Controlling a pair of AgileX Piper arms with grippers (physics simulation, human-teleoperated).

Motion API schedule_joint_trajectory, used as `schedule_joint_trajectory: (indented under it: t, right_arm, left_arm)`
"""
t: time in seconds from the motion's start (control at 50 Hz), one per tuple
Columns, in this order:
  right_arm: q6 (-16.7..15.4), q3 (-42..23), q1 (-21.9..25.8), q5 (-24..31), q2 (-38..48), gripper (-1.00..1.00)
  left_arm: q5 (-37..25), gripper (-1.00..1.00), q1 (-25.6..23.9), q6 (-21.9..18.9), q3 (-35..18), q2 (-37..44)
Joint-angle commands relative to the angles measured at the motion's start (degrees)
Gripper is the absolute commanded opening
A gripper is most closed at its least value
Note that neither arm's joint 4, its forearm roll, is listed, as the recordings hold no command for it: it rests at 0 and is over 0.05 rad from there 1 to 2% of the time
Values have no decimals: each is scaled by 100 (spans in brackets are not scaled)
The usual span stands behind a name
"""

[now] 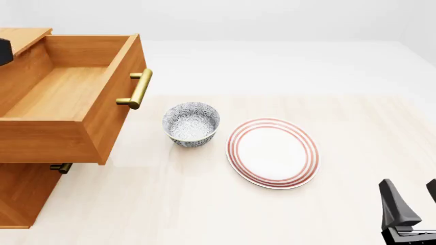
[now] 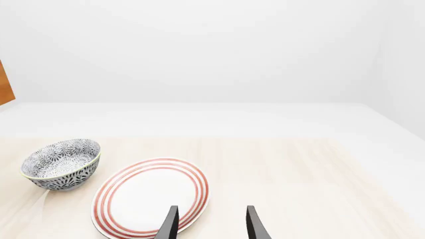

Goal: Open the top drawer of the cabinet.

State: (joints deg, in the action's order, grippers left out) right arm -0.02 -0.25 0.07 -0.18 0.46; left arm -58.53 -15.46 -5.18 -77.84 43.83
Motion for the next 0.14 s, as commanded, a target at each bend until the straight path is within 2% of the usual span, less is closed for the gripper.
schedule_joint_trajectory:
  t: [0.02, 0.14]
  right_arm:
    - [1, 5, -1, 0, -4, 100]
    - [1, 5, -1, 0, -6, 100]
  left_arm:
    - [-33, 100, 44, -115, -132, -249]
    - [31, 100, -4, -115, -156, -342]
